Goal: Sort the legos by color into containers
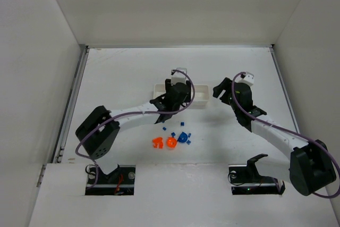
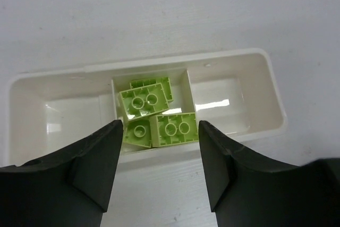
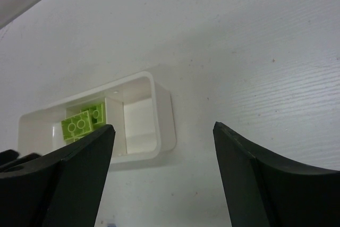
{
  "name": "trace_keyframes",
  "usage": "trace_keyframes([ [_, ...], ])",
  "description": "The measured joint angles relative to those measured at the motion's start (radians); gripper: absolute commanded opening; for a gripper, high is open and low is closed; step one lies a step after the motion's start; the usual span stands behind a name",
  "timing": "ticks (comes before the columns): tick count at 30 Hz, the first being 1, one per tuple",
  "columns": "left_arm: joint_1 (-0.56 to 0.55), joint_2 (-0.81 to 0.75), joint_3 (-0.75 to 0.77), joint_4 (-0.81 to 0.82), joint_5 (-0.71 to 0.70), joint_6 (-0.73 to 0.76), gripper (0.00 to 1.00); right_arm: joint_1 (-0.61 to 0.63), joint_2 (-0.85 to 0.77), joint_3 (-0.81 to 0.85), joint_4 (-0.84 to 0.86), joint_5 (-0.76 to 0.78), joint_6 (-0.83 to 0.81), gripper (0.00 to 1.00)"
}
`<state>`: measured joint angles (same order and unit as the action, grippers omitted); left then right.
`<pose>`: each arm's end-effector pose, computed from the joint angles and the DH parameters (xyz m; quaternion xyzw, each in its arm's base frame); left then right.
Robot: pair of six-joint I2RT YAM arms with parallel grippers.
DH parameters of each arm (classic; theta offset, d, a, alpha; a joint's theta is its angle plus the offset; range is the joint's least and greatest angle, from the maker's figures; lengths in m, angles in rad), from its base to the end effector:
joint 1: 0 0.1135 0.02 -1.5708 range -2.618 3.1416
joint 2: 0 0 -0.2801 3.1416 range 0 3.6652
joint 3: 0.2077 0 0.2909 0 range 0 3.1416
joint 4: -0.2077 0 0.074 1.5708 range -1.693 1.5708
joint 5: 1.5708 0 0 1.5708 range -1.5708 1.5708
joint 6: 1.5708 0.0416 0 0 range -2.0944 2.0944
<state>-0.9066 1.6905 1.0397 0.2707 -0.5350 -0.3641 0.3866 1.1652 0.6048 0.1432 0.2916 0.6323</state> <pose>0.2745 -0.3162 0.2261 0.0711 0.8090 -0.1448 0.5652 0.2699 0.0970 0.2243 0.1803 0.8134 0.1568 0.5304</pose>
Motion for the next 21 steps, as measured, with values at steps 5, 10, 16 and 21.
trace_keyframes([
  [5, -0.011, -0.219, -0.117, 0.008, -0.030, -0.002, 0.33, 0.022, 0.001, 0.000, 0.000, 0.004, -0.007, 0.39],
  [10, -0.036, -0.439, -0.270, -0.082, -0.063, -0.050, 0.23, 0.117, 0.029, 0.006, -0.001, 0.008, -0.031, 0.23],
  [16, -0.076, -0.600, -0.437, -0.283, -0.076, -0.183, 0.33, 0.359, 0.037, 0.006, -0.009, 0.012, -0.037, 0.23],
  [21, -0.113, -0.720, -0.537, -0.471, -0.052, -0.317, 0.48, 0.612, 0.039, 0.003, -0.050, 0.010, -0.017, 0.28],
])
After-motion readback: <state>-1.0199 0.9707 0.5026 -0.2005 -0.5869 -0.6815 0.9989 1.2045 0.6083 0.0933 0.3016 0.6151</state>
